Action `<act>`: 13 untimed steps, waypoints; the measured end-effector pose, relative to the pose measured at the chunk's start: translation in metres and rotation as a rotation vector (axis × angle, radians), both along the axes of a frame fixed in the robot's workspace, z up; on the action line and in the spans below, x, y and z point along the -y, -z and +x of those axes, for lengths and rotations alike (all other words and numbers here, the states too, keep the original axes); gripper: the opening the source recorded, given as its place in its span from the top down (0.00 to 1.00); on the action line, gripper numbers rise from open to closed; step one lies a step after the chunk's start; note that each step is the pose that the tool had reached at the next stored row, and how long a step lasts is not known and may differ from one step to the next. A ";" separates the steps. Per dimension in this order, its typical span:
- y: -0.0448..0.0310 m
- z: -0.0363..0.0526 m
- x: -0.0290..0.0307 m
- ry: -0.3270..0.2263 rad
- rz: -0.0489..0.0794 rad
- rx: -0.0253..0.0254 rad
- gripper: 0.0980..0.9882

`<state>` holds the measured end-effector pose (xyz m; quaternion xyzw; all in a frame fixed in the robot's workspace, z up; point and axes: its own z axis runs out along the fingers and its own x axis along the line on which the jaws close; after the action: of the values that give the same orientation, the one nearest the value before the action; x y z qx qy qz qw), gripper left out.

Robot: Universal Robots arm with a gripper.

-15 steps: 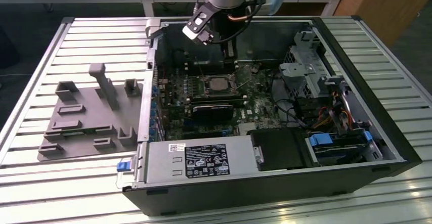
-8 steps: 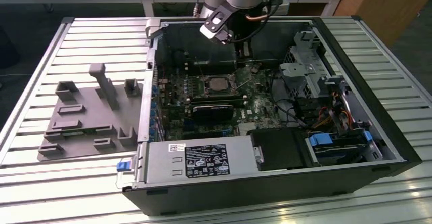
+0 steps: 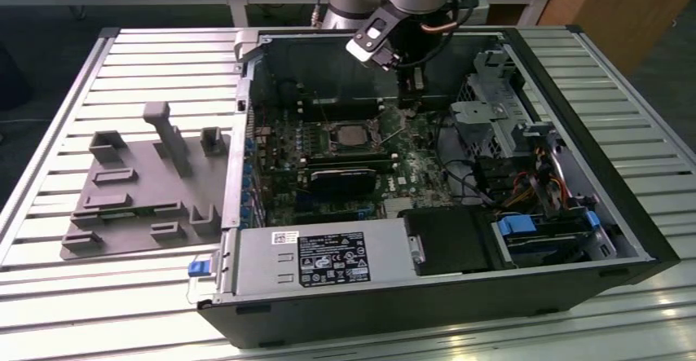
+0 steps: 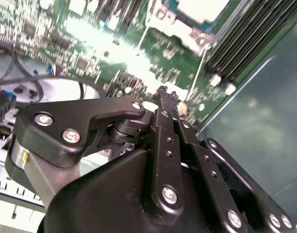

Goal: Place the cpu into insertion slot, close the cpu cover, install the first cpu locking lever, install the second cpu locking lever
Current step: 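Close the cpu cover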

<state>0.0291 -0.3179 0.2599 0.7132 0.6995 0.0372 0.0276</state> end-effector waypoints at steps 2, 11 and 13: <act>0.0000 0.0065 0.0000 0.000 0.000 -0.0013 1.00; 0.0091 0.0149 0.0000 0.012 0.000 -0.0019 1.00; 0.0118 0.0163 0.0000 0.015 0.000 -0.0020 1.00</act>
<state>0.0454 -0.3179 0.2480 0.7185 0.6940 0.0363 0.0272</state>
